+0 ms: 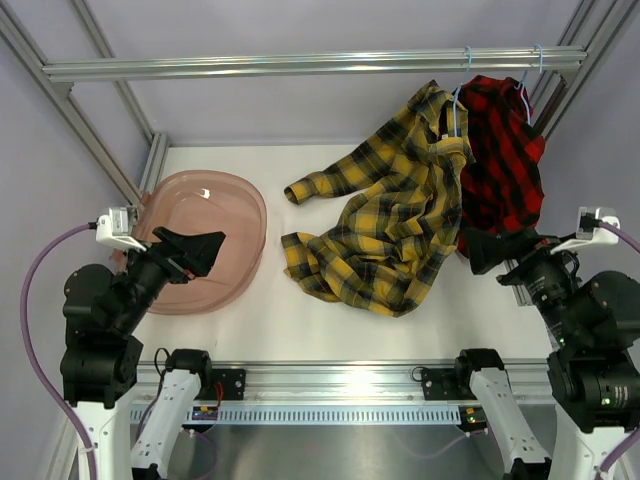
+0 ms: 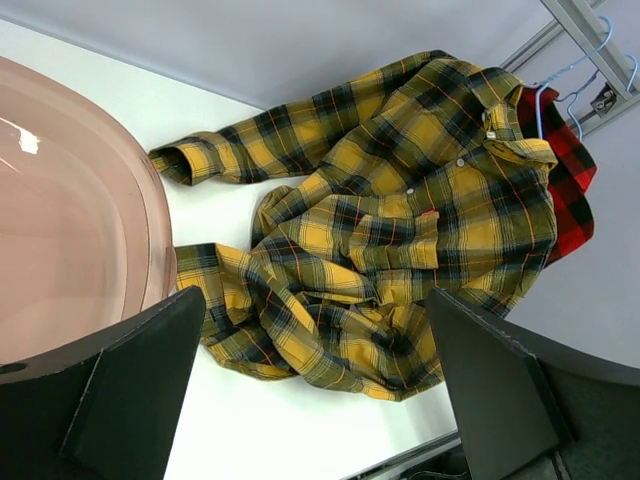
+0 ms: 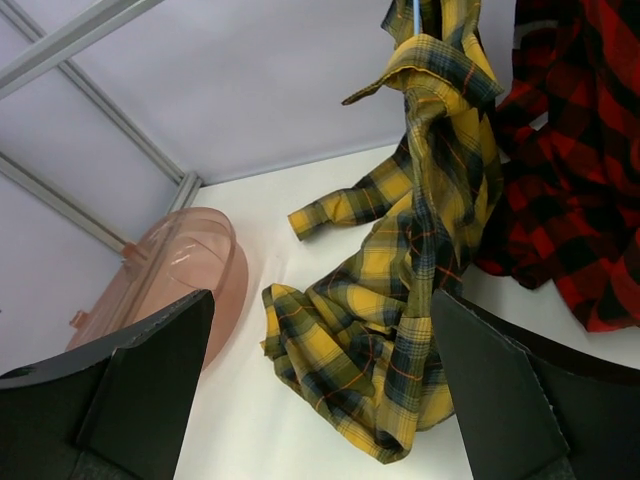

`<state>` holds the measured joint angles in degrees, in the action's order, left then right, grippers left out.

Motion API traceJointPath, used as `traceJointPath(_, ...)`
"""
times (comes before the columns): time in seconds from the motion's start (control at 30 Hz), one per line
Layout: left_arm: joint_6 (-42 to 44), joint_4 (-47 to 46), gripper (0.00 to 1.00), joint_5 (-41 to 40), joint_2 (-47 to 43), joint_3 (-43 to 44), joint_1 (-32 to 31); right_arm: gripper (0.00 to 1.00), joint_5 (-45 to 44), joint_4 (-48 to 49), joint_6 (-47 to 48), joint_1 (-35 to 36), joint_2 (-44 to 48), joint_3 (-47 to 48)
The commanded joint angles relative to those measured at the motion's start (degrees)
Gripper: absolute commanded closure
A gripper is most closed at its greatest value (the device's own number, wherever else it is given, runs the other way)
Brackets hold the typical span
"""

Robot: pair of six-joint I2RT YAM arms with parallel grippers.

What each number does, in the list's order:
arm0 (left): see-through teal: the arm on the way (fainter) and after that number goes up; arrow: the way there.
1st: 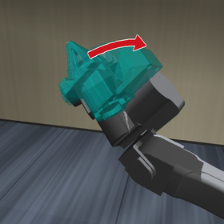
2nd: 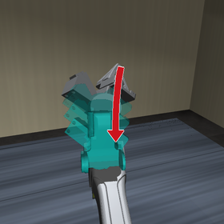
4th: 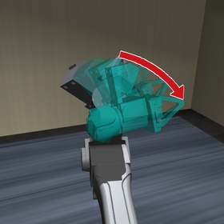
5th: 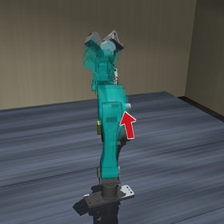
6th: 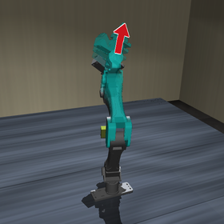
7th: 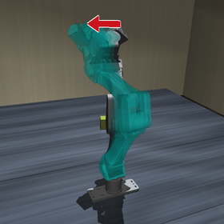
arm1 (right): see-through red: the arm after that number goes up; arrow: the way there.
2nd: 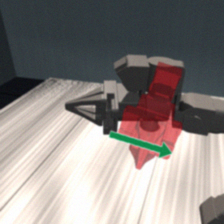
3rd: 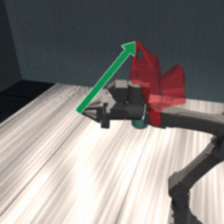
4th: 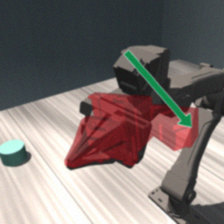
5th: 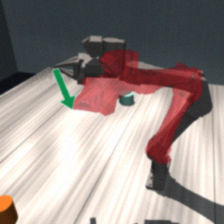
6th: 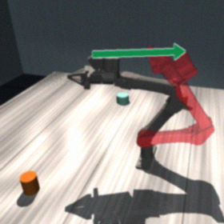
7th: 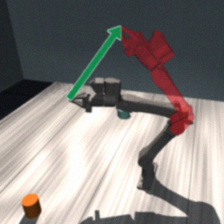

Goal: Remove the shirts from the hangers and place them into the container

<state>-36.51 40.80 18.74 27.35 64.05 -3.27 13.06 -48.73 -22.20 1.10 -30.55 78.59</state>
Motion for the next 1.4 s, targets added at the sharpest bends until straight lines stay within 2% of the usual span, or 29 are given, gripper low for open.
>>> traceJointPath(0.0, 0.2, -0.8, 0.01, 0.8, 1.0, 2.4, 0.2, 0.01, -2.2, 0.9, 3.1, -0.2, -5.9, 2.0)
traceJointPath(0.07, 0.1, -0.5, 0.01, 1.4, 1.6, 2.3, 0.3, 0.01, -3.7, -0.6, 4.1, -0.2, -10.9, 5.7)
traceJointPath(0.13, 0.2, -1.0, 0.01, 2.4, 2.2, 1.7, 0.2, 0.02, -5.6, -3.5, 4.2, -0.1, -20.1, 9.8)
traceJointPath(0.2, 0.3, -1.2, 0.01, 2.6, 2.4, 1.5, 0.3, 0.08, -5.8, -4.4, 4.4, -0.1, -26.9, 15.0)
traceJointPath(0.4, 0.9, -2.1, 0.01, 3.1, 2.8, 1.5, 0.3, 0.10, -5.9, 0.6, 4.1, -0.1, -34.1, 17.0)
traceJointPath(0.53, 0.8, -3.1, 0.01, 3.8, 3.3, 1.0, 0.3, 0.16, -4.4, 2.0, 4.1, -0.1, -38.3, 15.7)
traceJointPath(0.77, 1.1, -4.6, 0.01, 5.2, 3.6, -1.2, 0.3, 0.38, -2.1, 8.1, 3.2, -0.2, -37.5, 9.2)
traceJointPath(0.93, 1.1, -4.9, 0.01, 5.3, 3.6, -1.9, 0.3, 0.48, 0.1, 11.2, 2.9, -0.1, -35.6, 5.1)
traceJointPath(1.0, 0.9, -5.2, 0.01, 5.7, 3.5, -2.0, 0.2, 0.59, 0.7, 12.7, 3.8, -0.1, -35.5, 4.3)
traceJointPath(1.07, 0.6, -5.7, 0.01, 5.9, 3.5, -2.4, 0.3, 0.82, 1.2, 13.6, 4.2, -0.1, -35.7, 3.9)
traceJointPath(1.13, 0.1, -6.6, 0.01, 6.7, 3.6, -3.1, 0.3, 0.97, 2.4, 15.7, 4.8, 0.0, -36.1, 4.0)
traceJointPath(1.2, -0.5, -8.3, 0.02, 8.1, 3.7, -3.8, 0.3, 1.00, 3.3, 16.6, 5.4, 0.0, -37.6, 5.3)
traceJointPath(1.37, -3.9, -8.9, 0.02, 9.8, 5.9, -4.9, 0.3, 1.00, 4.6, 12.9, 7.5, 3.9, -41.8, 16.1)
